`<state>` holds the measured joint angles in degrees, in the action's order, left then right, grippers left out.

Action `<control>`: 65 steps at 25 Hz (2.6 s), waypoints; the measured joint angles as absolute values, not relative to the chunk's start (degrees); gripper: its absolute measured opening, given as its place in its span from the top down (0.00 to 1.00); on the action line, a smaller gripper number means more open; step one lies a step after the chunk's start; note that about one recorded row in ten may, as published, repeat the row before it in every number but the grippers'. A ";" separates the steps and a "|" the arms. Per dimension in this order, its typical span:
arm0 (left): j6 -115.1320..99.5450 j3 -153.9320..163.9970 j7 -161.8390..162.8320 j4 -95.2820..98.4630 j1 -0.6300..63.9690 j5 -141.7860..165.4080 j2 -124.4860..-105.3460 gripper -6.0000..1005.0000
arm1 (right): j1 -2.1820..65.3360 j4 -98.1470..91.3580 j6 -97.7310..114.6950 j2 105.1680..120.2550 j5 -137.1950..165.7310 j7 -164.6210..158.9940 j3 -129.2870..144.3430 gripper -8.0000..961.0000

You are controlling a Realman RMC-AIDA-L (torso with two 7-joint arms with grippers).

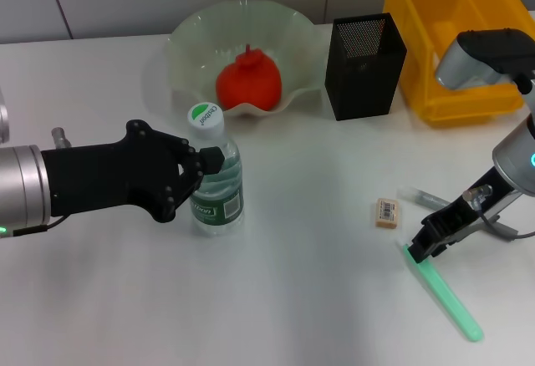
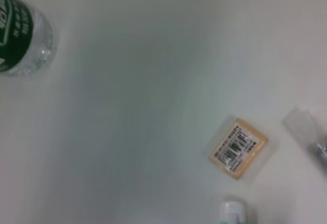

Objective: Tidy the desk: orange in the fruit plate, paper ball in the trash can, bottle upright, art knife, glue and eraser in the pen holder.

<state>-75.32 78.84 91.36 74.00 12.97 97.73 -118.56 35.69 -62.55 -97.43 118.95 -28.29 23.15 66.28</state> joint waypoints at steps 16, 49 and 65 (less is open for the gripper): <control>-75.32 78.84 91.38 72.91 13.24 97.73 -118.57 0.99 | 36.28 -61.33 -96.11 119.09 -27.97 24.00 66.67 0.73; -75.32 78.31 90.70 72.60 12.83 97.55 -118.57 0.98 | 37.64 -56.81 -94.46 119.15 -27.93 24.79 67.08 0.73; -75.32 78.15 90.64 72.60 12.82 97.56 -118.56 0.98 | 37.15 -57.43 -94.80 119.19 -28.61 25.51 68.42 0.79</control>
<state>-75.32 78.15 90.64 72.60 12.82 97.56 -118.56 37.15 -57.43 -94.80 119.19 -28.60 25.51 68.42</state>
